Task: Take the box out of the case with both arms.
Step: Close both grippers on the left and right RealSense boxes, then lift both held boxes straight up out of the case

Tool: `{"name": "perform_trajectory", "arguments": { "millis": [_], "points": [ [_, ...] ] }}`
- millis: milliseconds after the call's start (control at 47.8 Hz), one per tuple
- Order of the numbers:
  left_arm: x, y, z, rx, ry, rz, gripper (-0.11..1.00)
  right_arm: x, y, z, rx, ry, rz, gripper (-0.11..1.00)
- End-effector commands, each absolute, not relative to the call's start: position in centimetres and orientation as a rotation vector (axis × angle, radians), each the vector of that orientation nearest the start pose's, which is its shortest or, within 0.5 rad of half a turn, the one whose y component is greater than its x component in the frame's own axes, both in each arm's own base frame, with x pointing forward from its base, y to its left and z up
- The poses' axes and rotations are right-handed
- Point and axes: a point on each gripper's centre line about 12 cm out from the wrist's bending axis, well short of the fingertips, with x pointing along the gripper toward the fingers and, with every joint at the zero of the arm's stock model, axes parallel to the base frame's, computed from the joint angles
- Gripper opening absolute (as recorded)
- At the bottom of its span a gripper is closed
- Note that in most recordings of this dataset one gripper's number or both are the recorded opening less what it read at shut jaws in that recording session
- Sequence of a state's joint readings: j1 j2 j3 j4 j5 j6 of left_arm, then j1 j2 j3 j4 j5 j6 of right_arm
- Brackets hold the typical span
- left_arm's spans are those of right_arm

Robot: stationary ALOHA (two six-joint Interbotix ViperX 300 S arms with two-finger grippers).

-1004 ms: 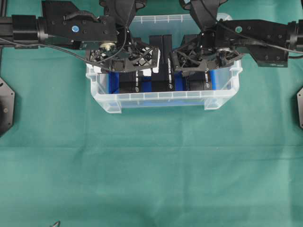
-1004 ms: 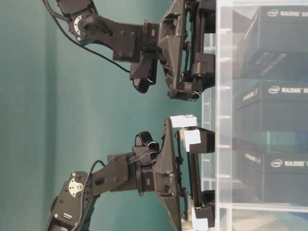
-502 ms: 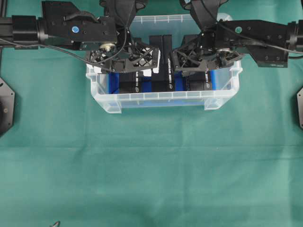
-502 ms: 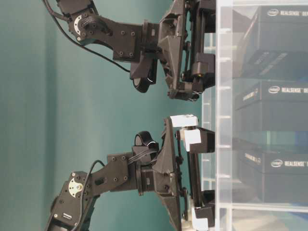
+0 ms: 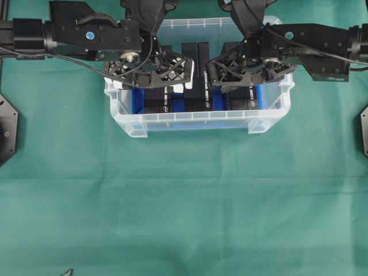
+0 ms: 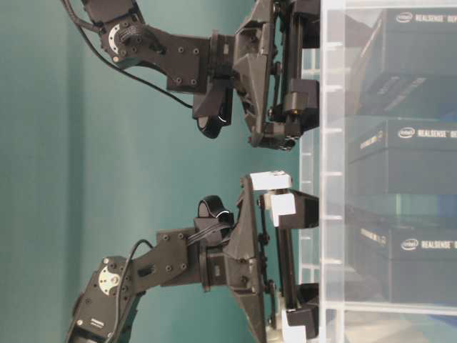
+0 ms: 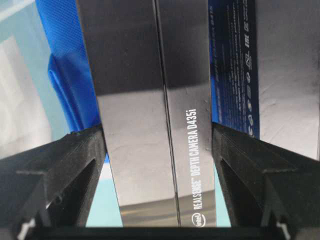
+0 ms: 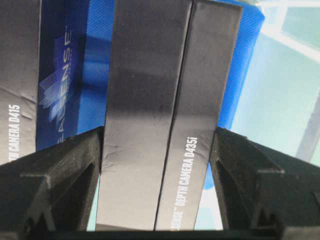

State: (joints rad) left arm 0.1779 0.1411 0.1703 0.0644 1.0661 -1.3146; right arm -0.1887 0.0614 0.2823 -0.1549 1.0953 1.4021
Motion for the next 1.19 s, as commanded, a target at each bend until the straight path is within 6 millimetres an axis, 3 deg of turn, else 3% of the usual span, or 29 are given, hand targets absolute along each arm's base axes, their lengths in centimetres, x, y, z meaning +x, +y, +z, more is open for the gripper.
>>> {"name": "perform_trajectory", "arguments": {
  "millis": [0, 774, 1171],
  "points": [
    [40.0, 7.5, 23.5, -1.152, 1.007, 1.007, 0.64, 36.8, -8.8, 22.4, 1.115, 1.0, -1.156, 0.67],
    [39.4, 7.5, 33.7, -1.174, 0.932, 0.978, 0.64, 35.1, -8.9, 32.2, 1.13, 0.904, -1.164, 0.67],
    [38.7, 7.5, 38.3, -1.178, 0.921, 0.978, 0.64, 34.4, -8.9, 36.2, 1.136, 0.875, -1.172, 0.67]
  ]
}}
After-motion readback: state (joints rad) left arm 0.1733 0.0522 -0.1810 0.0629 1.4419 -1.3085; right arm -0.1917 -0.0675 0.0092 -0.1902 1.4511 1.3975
